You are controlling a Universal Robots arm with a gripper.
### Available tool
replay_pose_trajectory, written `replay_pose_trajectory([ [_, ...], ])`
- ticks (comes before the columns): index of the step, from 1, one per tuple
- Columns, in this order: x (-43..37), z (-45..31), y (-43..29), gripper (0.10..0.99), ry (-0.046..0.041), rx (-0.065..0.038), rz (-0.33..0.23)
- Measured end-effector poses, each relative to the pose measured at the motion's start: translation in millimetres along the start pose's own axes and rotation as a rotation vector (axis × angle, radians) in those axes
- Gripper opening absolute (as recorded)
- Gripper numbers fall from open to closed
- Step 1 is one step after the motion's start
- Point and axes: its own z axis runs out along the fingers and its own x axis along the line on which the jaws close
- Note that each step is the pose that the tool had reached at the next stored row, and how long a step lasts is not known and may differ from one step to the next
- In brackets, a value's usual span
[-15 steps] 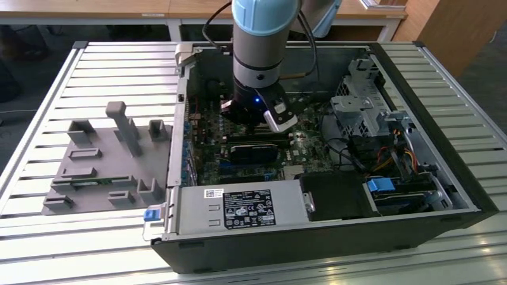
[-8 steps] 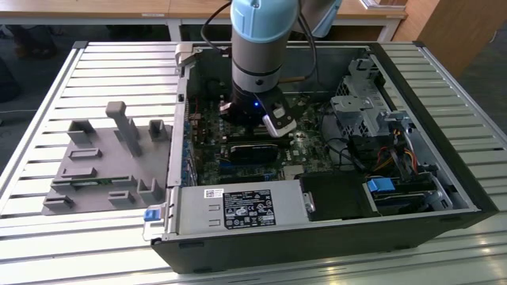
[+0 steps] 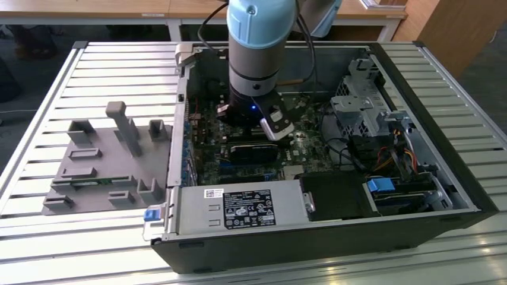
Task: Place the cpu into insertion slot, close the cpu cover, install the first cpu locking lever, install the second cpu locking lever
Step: 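Install the second cpu locking lever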
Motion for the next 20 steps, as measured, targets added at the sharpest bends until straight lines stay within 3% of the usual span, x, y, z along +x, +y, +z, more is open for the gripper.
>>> replay_pose_trajectory([
  [13,5.5,10.0,0.5,0.106,-0.0002,-0.026,0.0],
  [20,8.6,13.8,4.4,0.106,0.0,-0.031,0.0],
])
